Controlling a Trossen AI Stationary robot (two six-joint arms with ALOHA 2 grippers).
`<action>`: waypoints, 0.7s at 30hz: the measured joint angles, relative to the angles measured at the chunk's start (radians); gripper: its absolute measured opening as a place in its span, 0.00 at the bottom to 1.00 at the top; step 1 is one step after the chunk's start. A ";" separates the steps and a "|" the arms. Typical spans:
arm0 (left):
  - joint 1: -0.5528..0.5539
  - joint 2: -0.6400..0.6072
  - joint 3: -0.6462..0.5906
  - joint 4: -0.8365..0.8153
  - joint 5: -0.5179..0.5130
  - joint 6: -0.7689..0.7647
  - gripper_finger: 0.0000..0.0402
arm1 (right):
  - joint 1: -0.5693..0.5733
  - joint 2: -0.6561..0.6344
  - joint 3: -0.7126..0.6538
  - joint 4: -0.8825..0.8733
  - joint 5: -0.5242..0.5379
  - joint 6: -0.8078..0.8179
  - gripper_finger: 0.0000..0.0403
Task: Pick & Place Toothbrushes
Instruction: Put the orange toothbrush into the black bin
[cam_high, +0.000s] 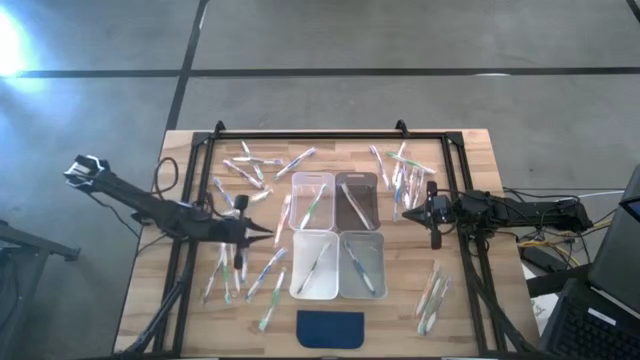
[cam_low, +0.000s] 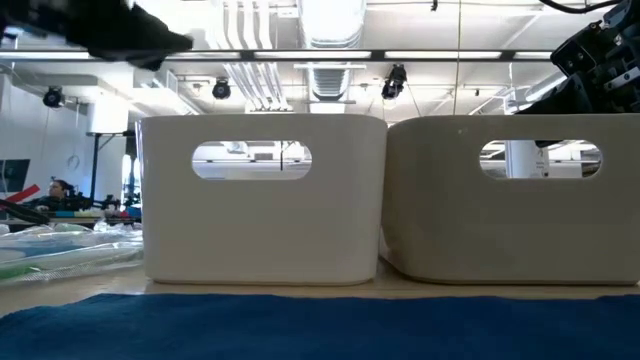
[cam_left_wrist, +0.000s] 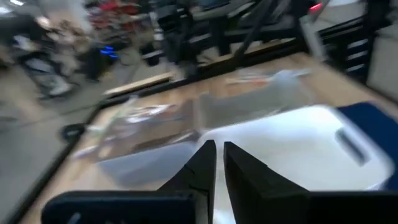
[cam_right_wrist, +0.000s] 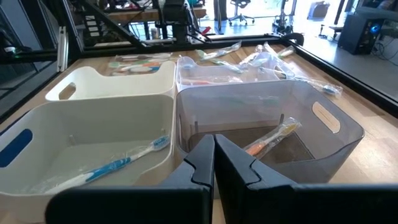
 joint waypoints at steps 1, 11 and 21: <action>0.000 -0.031 -0.027 0.003 -0.036 0.019 0.08 | 0.000 0.000 0.000 0.000 0.000 0.000 0.02; 0.001 -0.248 -0.172 0.003 -0.124 0.069 0.03 | 0.000 0.000 0.000 0.000 0.000 -0.004 0.02; 0.035 -0.372 -0.222 -0.044 -0.032 0.103 0.01 | 0.000 0.000 0.000 0.000 0.000 0.000 0.02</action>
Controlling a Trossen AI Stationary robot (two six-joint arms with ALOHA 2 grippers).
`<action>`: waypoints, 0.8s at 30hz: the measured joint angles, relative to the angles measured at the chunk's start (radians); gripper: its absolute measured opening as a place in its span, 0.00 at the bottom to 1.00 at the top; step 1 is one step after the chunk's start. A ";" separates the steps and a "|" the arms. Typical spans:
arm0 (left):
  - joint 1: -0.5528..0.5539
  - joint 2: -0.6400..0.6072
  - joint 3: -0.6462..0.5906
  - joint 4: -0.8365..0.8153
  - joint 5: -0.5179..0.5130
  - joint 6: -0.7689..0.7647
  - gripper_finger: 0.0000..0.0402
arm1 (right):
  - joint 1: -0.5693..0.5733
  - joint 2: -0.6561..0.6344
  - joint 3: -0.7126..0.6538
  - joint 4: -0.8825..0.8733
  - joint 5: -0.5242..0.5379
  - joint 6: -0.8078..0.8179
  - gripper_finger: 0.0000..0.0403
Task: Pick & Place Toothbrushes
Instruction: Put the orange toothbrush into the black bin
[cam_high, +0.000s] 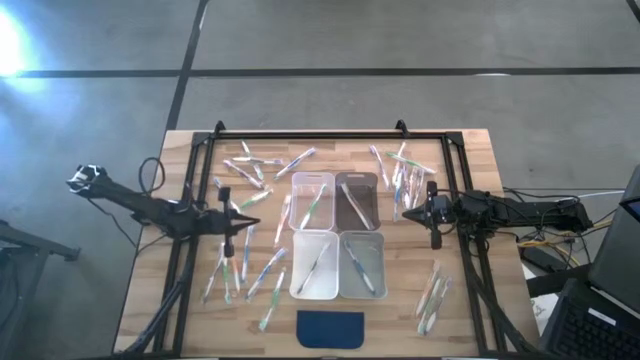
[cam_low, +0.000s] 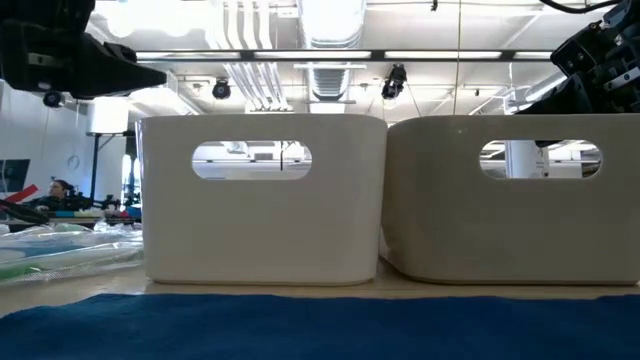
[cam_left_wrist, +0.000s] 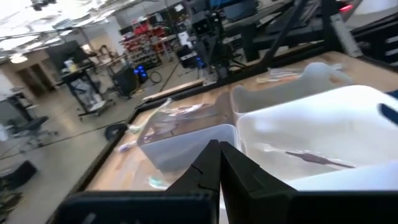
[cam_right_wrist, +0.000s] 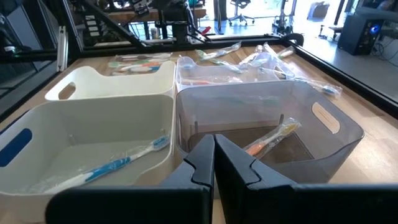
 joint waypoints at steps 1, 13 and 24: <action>0.005 -0.009 -0.001 -0.015 0.020 -0.008 0.01 | 0.000 0.000 0.000 0.000 0.000 0.000 0.02; 0.011 -0.037 -0.007 -0.224 0.059 -0.181 0.01 | 0.000 0.000 0.000 0.000 0.001 -0.002 0.02; 0.011 -0.036 -0.007 -0.230 0.058 -0.211 0.01 | 0.000 0.000 0.000 0.040 0.004 -0.025 0.02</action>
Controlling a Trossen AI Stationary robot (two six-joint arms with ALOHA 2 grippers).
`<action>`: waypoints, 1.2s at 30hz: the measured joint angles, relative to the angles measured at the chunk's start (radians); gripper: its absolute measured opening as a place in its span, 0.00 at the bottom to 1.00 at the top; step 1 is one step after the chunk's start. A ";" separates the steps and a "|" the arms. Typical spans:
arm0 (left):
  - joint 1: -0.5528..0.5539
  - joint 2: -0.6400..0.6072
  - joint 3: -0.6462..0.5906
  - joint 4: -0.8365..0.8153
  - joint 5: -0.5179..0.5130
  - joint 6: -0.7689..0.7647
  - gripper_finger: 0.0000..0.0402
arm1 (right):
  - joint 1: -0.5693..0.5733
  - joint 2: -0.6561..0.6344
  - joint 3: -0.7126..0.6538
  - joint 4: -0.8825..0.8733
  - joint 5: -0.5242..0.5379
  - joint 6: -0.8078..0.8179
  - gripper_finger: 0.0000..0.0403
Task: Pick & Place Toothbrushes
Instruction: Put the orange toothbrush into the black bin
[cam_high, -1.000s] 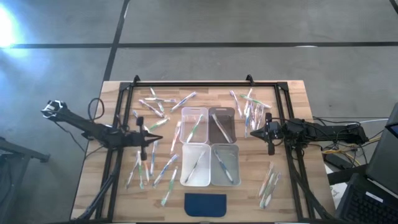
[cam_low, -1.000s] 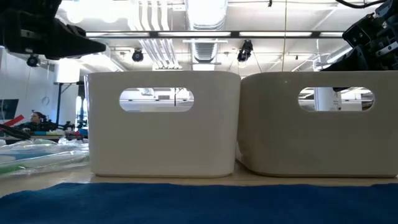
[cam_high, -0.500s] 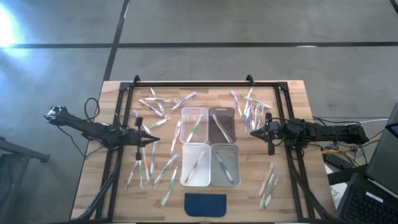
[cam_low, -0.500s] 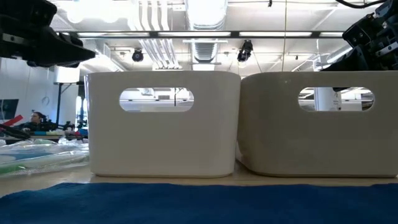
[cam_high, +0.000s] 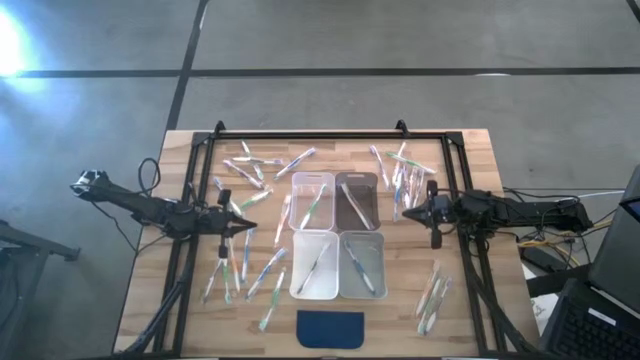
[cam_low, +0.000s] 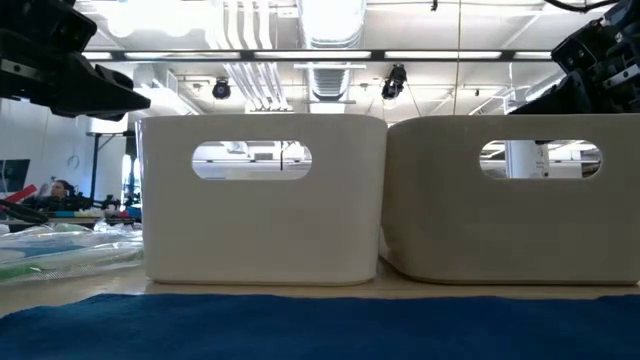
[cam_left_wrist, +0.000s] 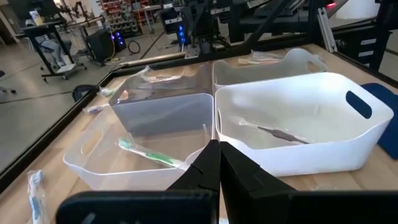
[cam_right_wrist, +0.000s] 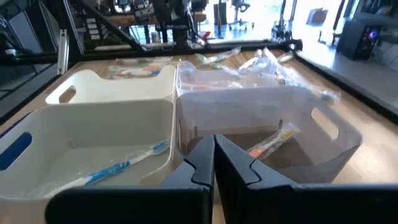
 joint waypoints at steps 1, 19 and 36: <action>0.000 0.000 0.000 0.000 0.000 0.000 0.01 | 0.000 0.000 0.000 0.021 0.000 -0.007 0.02; -0.001 0.000 0.000 0.001 -0.001 -0.001 0.01 | -0.001 0.103 0.156 0.309 0.490 -0.080 0.02; -0.001 0.000 0.000 0.001 -0.001 -0.001 0.01 | -0.005 0.667 0.612 -0.270 0.506 0.412 0.02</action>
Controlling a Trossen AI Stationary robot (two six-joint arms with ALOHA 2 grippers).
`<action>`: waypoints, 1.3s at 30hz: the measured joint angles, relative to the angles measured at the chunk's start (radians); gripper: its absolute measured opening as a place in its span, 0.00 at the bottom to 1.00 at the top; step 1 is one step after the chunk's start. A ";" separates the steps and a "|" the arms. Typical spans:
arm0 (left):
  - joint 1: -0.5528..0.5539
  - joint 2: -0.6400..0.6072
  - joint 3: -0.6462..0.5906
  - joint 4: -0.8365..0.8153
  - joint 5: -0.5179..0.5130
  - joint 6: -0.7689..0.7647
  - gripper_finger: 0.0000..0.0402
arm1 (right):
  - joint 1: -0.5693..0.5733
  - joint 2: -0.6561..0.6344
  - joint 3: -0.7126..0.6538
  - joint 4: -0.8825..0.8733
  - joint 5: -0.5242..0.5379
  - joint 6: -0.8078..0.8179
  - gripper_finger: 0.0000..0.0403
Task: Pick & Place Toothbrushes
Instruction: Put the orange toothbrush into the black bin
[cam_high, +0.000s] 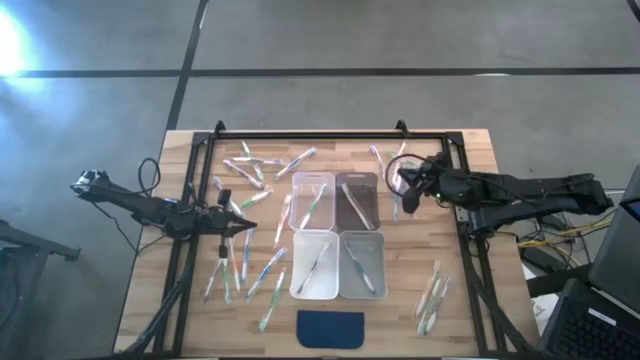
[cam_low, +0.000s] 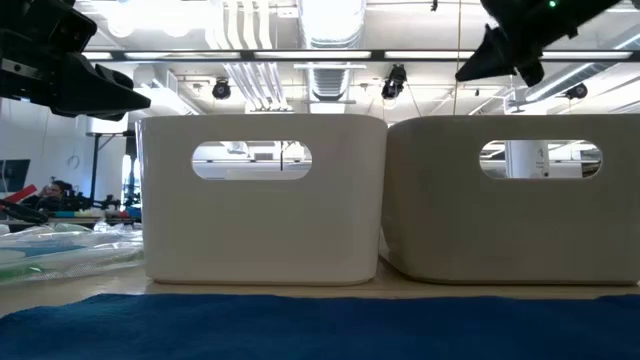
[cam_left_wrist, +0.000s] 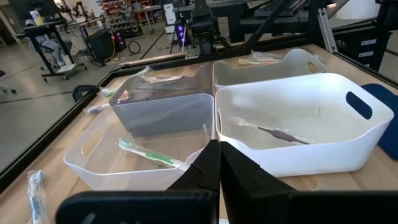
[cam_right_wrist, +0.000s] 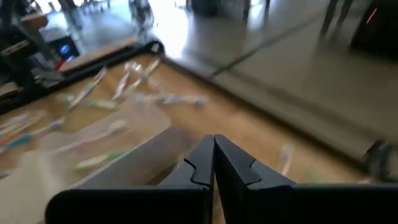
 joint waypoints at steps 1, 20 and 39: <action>0.000 0.000 0.000 0.000 0.000 0.000 0.01 | 0.003 0.030 0.030 -0.046 -0.037 0.048 0.02; 0.001 0.000 0.000 0.000 0.000 0.000 0.01 | 0.531 0.513 0.476 -0.813 -0.153 1.146 0.02; 0.000 0.000 0.000 -0.002 0.000 0.000 0.01 | 0.680 0.817 0.524 -0.823 -0.493 1.630 0.04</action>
